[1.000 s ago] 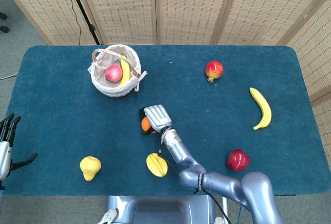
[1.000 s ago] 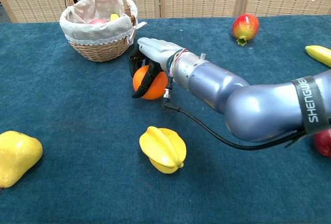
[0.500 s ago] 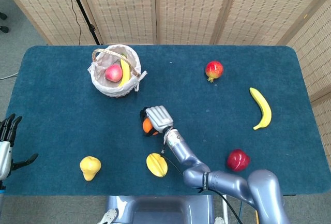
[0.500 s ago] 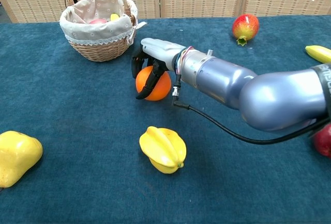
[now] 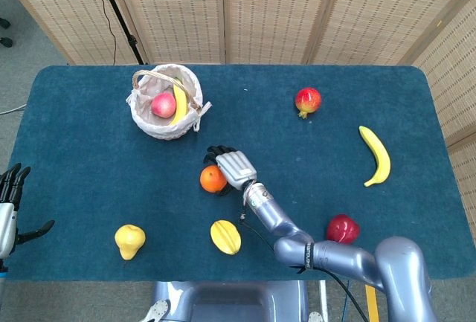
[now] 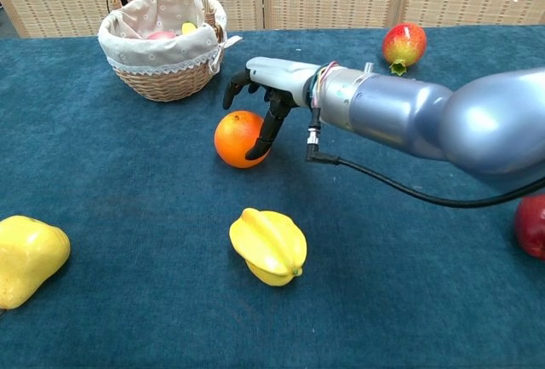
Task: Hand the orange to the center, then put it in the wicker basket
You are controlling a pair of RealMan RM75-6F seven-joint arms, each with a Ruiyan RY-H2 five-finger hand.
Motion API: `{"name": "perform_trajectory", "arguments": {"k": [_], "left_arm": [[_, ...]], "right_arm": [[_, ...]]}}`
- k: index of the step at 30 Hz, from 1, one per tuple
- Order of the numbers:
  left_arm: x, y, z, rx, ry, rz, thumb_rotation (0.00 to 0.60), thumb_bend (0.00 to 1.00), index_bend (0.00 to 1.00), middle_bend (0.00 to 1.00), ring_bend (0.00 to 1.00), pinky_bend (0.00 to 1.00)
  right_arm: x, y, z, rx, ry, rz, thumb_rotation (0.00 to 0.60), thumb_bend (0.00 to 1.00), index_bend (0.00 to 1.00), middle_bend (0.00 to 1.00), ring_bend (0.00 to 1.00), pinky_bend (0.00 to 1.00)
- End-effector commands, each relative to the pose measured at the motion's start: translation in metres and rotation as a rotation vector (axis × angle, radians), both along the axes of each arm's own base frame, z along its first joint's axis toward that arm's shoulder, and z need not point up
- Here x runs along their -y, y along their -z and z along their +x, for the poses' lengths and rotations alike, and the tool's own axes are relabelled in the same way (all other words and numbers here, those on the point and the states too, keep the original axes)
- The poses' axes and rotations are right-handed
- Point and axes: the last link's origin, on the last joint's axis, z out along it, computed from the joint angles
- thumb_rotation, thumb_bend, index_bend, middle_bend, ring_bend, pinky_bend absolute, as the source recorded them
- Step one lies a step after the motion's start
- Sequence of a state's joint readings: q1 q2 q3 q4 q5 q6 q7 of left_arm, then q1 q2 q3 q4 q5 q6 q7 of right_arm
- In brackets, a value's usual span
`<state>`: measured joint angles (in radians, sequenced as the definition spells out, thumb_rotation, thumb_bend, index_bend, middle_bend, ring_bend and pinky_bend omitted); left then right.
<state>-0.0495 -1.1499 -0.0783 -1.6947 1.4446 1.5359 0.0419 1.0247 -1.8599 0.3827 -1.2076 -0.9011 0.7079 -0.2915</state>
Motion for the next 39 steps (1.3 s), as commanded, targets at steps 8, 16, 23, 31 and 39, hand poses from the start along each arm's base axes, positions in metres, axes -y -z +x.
{"name": "perform_trajectory", "arguments": {"k": [8, 16, 23, 31, 39], "left_arm": [[-0.001, 0.005, 0.002, -0.012, 0.005, -0.016, 0.6, 0.0, 0.0, 0.0, 0.0, 0.0], [-0.002, 0.01, 0.005, -0.016, 0.017, -0.024, 0.6, 0.0, 0.0, 0.0, 0.0, 0.0], [0.0, 0.011, 0.008, -0.016, 0.027, -0.021, 0.6, 0.0, 0.0, 0.0, 0.0, 0.0], [-0.004, 0.019, 0.007, -0.019, 0.031, -0.054, 0.6, 0.0, 0.0, 0.0, 0.0, 0.0], [-0.019, 0.031, 0.012, 0.027, 0.083, -0.094, 0.6, 0.0, 0.0, 0.0, 0.0, 0.0]], "right_arm": [[-0.002, -0.094, -0.027, -0.09, -0.073, -0.142, 0.6, 0.0, 0.17, 0.04, 0.02, 0.05], [-0.056, -0.158, -0.084, -0.102, -0.088, -0.255, 0.6, 0.0, 0.22, 0.09, 0.04, 0.09], [-0.09, -0.18, -0.135, -0.101, -0.057, -0.316, 0.6, 0.0, 0.26, 0.11, 0.06, 0.09], [-0.131, -0.204, -0.198, -0.091, 0.011, -0.395, 0.6, 0.0, 0.28, 0.14, 0.09, 0.09], [-0.172, -0.228, -0.24, -0.109, 0.097, -0.523, 0.6, 0.0, 0.31, 0.17, 0.1, 0.09]]}}
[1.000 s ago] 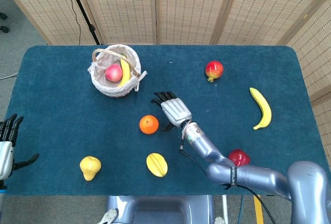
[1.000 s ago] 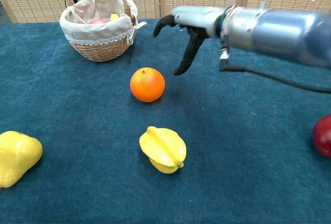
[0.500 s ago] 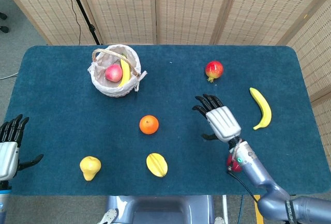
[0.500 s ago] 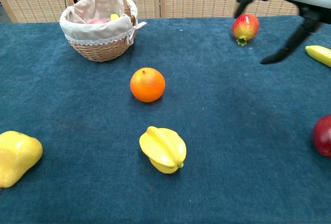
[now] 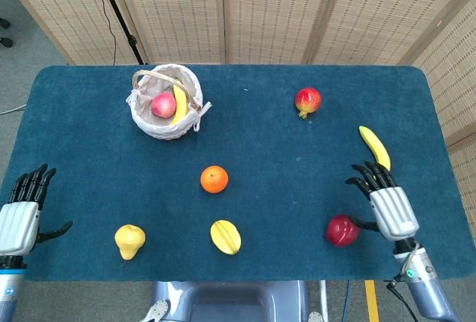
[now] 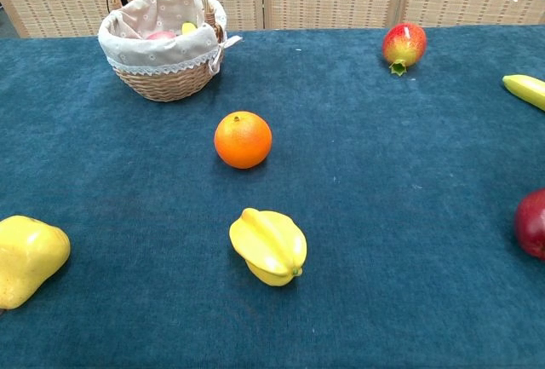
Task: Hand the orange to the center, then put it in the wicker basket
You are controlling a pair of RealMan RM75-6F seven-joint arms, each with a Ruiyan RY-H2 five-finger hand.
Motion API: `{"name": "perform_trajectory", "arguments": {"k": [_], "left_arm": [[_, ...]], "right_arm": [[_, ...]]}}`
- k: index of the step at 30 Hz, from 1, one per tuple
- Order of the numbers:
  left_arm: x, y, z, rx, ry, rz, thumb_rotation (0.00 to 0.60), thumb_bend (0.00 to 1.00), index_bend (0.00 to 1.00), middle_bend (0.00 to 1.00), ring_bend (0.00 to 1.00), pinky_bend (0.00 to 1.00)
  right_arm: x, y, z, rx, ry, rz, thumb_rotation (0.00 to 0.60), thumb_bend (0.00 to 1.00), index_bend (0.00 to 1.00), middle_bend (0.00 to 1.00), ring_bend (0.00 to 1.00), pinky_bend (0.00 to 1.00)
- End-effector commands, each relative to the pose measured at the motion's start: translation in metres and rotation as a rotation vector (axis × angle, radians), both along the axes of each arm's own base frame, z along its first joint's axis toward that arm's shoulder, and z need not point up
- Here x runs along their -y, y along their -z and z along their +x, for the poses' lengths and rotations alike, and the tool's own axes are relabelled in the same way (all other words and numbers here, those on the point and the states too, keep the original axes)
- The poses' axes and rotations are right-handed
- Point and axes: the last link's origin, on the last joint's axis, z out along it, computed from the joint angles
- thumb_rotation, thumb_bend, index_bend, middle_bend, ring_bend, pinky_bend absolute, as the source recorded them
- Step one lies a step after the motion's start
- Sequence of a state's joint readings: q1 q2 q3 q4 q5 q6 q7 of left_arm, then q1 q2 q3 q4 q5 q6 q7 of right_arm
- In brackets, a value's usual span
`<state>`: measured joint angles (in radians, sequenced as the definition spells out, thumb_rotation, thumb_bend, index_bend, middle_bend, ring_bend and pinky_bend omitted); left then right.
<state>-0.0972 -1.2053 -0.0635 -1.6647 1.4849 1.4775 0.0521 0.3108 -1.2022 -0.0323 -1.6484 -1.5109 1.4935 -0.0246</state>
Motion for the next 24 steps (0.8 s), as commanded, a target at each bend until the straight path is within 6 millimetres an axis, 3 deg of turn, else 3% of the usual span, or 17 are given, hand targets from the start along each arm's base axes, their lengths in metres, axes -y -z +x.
{"name": "perform_trajectory", "arguments": {"k": [1, 5, 10, 18, 24], "left_arm": [[-0.011, 0.006, 0.004, 0.018, 0.025, -0.017, 0.6, 0.0, 0.0, 0.0, 0.0, 0.0], [-0.031, 0.016, 0.015, 0.038, 0.064, -0.044, 0.6, 0.0, 0.0, 0.0, 0.0, 0.0], [-0.071, 0.042, 0.056, 0.101, 0.181, -0.119, 0.6, 0.0, 0.0, 0.0, 0.0, 0.0], [-0.089, 0.088, 0.111, 0.104, 0.285, -0.253, 0.6, 0.0, 0.0, 0.0, 0.0, 0.0], [-0.091, 0.119, 0.135, 0.117, 0.312, -0.323, 0.6, 0.0, 0.0, 0.0, 0.0, 0.0]], "right_arm": [[-0.02, -0.009, -0.016, -0.008, 0.029, -0.041, 0.6, 0.0, 0.31, 0.17, 0.1, 0.09], [-0.034, -0.014, -0.019, 0.028, 0.03, -0.066, 0.6, 0.0, 0.31, 0.17, 0.1, 0.09], [-0.049, -0.023, -0.019, 0.061, 0.011, -0.1, 0.6, 0.0, 0.31, 0.17, 0.1, 0.09], [-0.059, -0.032, -0.016, 0.084, -0.018, -0.118, 0.6, 0.0, 0.32, 0.17, 0.1, 0.09], [-0.063, -0.039, -0.016, 0.105, -0.021, -0.139, 0.6, 0.0, 0.32, 0.17, 0.1, 0.09]]}}
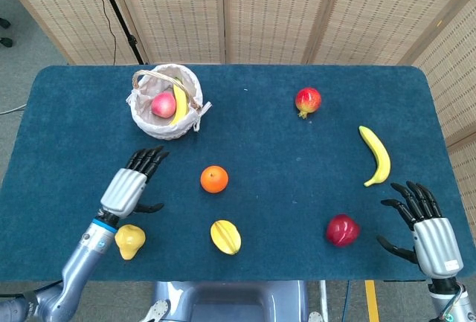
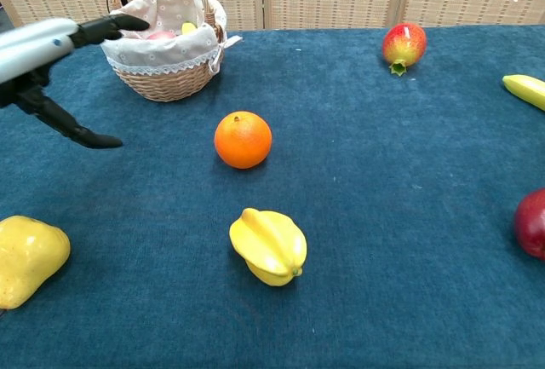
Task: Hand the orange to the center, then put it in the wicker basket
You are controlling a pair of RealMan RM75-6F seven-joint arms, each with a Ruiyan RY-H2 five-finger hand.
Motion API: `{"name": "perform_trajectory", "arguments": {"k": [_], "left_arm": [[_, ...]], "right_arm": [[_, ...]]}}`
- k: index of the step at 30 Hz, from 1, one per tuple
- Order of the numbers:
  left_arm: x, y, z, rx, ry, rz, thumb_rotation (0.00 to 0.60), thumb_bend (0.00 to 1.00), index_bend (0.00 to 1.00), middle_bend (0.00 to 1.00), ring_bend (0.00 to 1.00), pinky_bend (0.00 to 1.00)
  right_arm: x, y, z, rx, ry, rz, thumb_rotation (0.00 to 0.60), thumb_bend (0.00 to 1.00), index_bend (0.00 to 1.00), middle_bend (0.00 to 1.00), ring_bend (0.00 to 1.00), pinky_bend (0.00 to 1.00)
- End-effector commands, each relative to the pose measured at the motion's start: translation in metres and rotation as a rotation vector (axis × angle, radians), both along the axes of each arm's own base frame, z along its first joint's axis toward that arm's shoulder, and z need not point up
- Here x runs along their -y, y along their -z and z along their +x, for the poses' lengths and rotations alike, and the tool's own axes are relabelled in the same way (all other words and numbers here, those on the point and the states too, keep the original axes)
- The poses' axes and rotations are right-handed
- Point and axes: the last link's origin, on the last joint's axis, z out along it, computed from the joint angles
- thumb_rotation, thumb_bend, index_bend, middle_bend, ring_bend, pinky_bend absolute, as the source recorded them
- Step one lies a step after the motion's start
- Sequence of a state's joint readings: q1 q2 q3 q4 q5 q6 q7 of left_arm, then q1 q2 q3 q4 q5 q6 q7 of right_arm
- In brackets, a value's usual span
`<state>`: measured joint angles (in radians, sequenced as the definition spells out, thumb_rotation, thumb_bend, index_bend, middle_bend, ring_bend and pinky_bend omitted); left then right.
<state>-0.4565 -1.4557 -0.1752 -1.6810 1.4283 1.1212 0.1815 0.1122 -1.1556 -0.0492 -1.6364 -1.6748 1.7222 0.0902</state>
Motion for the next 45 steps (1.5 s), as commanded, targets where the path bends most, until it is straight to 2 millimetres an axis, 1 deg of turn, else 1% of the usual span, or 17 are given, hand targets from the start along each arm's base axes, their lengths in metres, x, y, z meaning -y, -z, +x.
{"name": "perform_trajectory", "arguments": {"k": [1, 3, 7, 14, 16, 23, 29, 30, 31, 33, 35, 36, 37, 38, 39, 40, 45], "left_arm": [[-0.002, 0.019, 0.014, 0.012, 0.009, -0.042, 0.6, 0.0, 0.0, 0.0, 0.0, 0.0], [-0.003, 0.03, 0.017, 0.012, 0.003, -0.065, 0.6, 0.0, 0.0, 0.0, 0.0, 0.0], [-0.009, 0.046, 0.018, 0.001, -0.004, -0.08, 0.6, 0.0, 0.0, 0.0, 0.0, 0.0], [-0.017, 0.074, 0.019, -0.001, -0.011, -0.121, 0.6, 0.0, 0.0, 0.0, 0.0, 0.0], [-0.02, 0.085, 0.021, 0.0, -0.012, -0.134, 0.6, 0.0, 0.0, 0.0, 0.0, 0.0], [-0.031, 0.103, 0.026, 0.017, -0.006, -0.131, 0.6, 0.0, 0.01, 0.0, 0.0, 0.04], [-0.038, 0.117, 0.029, 0.027, -0.005, -0.126, 0.6, 0.0, 0.07, 0.03, 0.04, 0.09], [-0.039, 0.118, 0.029, 0.03, -0.005, -0.122, 0.6, 0.0, 0.09, 0.05, 0.05, 0.11], [-0.04, 0.119, 0.03, 0.036, -0.004, -0.107, 0.6, 0.0, 0.12, 0.09, 0.09, 0.15], [-0.041, 0.121, 0.031, 0.048, 0.005, -0.047, 0.6, 0.01, 0.22, 0.2, 0.17, 0.25], [-0.04, 0.122, 0.031, 0.057, 0.013, 0.003, 0.6, 0.06, 0.4, 0.4, 0.32, 0.39], [-0.039, 0.122, 0.031, 0.063, 0.015, 0.024, 0.6, 0.08, 0.45, 0.44, 0.35, 0.42], [-0.038, 0.122, 0.031, 0.073, 0.018, 0.053, 0.6, 0.12, 0.53, 0.51, 0.4, 0.47], [-0.037, 0.122, 0.03, 0.077, 0.02, 0.069, 0.6, 0.16, 0.59, 0.56, 0.45, 0.5], [-0.037, 0.122, 0.028, 0.08, 0.02, 0.085, 0.6, 0.18, 0.63, 0.59, 0.47, 0.52], [-0.037, 0.122, 0.027, 0.081, 0.02, 0.09, 0.6, 0.19, 0.64, 0.6, 0.48, 0.52], [-0.037, 0.121, 0.023, 0.084, 0.016, 0.1, 0.6, 0.2, 0.64, 0.61, 0.49, 0.52]], "right_arm": [[-0.002, -0.004, -0.001, 0.014, 0.0, -0.01, 0.6, 0.0, 0.32, 0.17, 0.1, 0.09], [-0.004, -0.008, -0.001, 0.026, -0.003, -0.016, 0.6, 0.0, 0.32, 0.17, 0.1, 0.09], [-0.006, -0.012, -0.001, 0.039, -0.009, -0.029, 0.6, 0.0, 0.32, 0.17, 0.1, 0.09], [-0.008, -0.015, -0.001, 0.052, -0.018, -0.035, 0.6, 0.0, 0.32, 0.17, 0.11, 0.09], [-0.01, -0.016, 0.0, 0.058, -0.023, -0.036, 0.6, 0.0, 0.32, 0.17, 0.11, 0.09], [-0.013, -0.019, 0.0, 0.066, -0.032, -0.04, 0.6, 0.0, 0.33, 0.17, 0.12, 0.1], [-0.017, -0.022, 0.001, 0.069, -0.044, -0.047, 0.6, 0.0, 0.33, 0.17, 0.12, 0.1], [-0.017, -0.022, 0.001, 0.07, -0.045, -0.047, 0.6, 0.0, 0.33, 0.17, 0.12, 0.1], [-0.018, -0.022, 0.002, 0.071, -0.049, -0.046, 0.6, 0.0, 0.33, 0.17, 0.12, 0.1], [-0.019, -0.022, 0.003, 0.075, -0.054, -0.042, 0.6, 0.0, 0.34, 0.17, 0.12, 0.1], [-0.019, -0.021, 0.003, 0.074, -0.057, -0.039, 0.6, 0.0, 0.34, 0.17, 0.12, 0.1], [-0.019, -0.021, 0.004, 0.074, -0.059, -0.037, 0.6, 0.0, 0.34, 0.17, 0.12, 0.1], [-0.019, -0.02, 0.004, 0.075, -0.062, -0.032, 0.6, 0.0, 0.34, 0.17, 0.12, 0.1], [-0.02, -0.02, 0.004, 0.078, -0.065, -0.029, 0.6, 0.0, 0.34, 0.17, 0.12, 0.11], [-0.02, -0.02, 0.005, 0.082, -0.068, -0.025, 0.6, 0.0, 0.34, 0.17, 0.12, 0.11], [-0.02, -0.02, 0.005, 0.083, -0.069, -0.025, 0.6, 0.0, 0.34, 0.17, 0.13, 0.11], [-0.021, -0.02, 0.006, 0.087, -0.074, -0.021, 0.6, 0.0, 0.34, 0.17, 0.13, 0.11]]}}
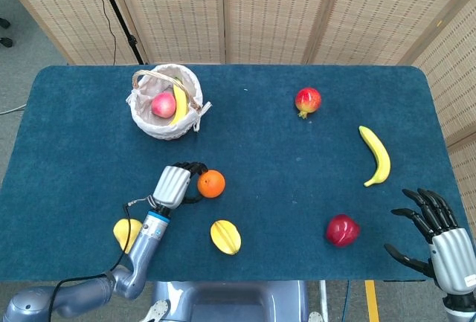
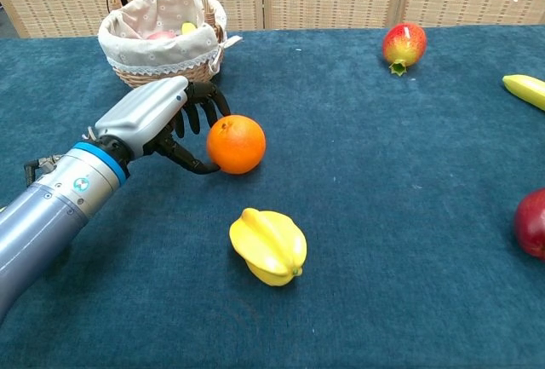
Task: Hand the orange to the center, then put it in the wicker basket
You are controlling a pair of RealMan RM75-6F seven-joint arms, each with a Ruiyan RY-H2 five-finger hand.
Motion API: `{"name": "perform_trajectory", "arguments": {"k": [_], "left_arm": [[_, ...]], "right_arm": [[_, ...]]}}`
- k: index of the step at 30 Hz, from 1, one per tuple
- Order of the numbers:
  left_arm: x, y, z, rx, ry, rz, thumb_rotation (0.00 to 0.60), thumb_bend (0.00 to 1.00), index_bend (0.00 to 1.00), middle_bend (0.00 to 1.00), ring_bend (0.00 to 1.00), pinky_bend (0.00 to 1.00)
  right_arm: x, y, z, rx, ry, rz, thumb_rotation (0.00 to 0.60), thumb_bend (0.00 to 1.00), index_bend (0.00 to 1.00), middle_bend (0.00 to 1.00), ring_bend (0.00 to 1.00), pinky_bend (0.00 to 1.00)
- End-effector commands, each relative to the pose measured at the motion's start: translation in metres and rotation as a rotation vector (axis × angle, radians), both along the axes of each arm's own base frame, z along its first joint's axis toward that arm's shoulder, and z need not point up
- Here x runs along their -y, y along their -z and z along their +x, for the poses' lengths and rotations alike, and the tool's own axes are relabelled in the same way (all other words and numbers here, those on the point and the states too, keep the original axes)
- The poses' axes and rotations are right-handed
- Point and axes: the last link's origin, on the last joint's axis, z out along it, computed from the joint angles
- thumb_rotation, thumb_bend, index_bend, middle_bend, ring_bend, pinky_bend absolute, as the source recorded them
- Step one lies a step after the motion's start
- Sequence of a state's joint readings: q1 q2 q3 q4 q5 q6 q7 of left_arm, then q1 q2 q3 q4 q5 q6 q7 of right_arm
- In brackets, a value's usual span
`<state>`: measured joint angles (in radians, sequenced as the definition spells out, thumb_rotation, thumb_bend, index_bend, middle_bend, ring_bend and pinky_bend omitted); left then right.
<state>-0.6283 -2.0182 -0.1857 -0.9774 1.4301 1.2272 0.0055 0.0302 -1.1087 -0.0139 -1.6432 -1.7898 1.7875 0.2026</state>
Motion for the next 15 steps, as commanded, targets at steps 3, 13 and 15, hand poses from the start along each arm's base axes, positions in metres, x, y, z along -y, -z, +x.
{"name": "perform_trajectory", "arguments": {"k": [3, 13, 15], "left_arm": [[0.0, -0.005, -0.003, 0.01, 0.0, 0.011, 0.6, 0.2, 0.64, 0.61, 0.49, 0.52], [0.003, -0.06, -0.013, -0.005, 0.031, 0.136, 0.6, 0.2, 0.65, 0.61, 0.49, 0.52], [0.006, -0.08, -0.015, -0.02, 0.041, 0.179, 0.6, 0.2, 0.65, 0.61, 0.49, 0.52]], "right_arm": [[0.0, 0.0, 0.0, 0.002, -0.001, 0.003, 0.6, 0.0, 0.35, 0.17, 0.13, 0.11], [0.002, 0.003, -0.002, 0.002, 0.007, 0.02, 0.6, 0.0, 0.35, 0.17, 0.13, 0.11], [0.003, 0.003, -0.002, 0.003, 0.011, 0.023, 0.6, 0.0, 0.35, 0.17, 0.13, 0.11]]}}
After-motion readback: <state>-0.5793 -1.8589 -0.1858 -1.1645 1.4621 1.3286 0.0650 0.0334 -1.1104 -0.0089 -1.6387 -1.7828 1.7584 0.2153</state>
